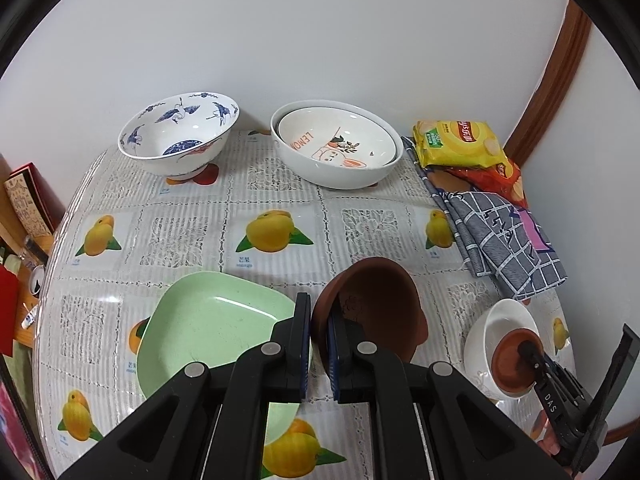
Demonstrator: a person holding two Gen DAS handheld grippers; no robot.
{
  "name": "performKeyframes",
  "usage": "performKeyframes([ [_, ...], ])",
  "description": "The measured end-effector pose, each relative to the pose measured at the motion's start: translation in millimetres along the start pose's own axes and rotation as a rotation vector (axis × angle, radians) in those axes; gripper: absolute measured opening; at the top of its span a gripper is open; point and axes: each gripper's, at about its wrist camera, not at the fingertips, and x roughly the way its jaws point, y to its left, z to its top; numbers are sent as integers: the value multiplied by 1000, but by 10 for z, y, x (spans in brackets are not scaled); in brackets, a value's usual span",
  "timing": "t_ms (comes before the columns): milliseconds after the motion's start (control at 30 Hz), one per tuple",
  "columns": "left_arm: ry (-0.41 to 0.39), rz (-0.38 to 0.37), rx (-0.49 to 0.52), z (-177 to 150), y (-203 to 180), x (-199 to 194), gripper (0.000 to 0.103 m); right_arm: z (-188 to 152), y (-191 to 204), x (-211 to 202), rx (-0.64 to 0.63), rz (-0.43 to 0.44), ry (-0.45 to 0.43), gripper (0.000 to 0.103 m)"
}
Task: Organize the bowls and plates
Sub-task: 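Lower the right tool's terracotta bowl into the white bowl while the left tool holds its own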
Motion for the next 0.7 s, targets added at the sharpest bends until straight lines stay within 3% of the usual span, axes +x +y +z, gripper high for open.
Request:
performKeyframes([
  [700, 27, -20, -11, 29, 41, 189, 8, 31, 124, 318, -46, -10, 63, 11],
])
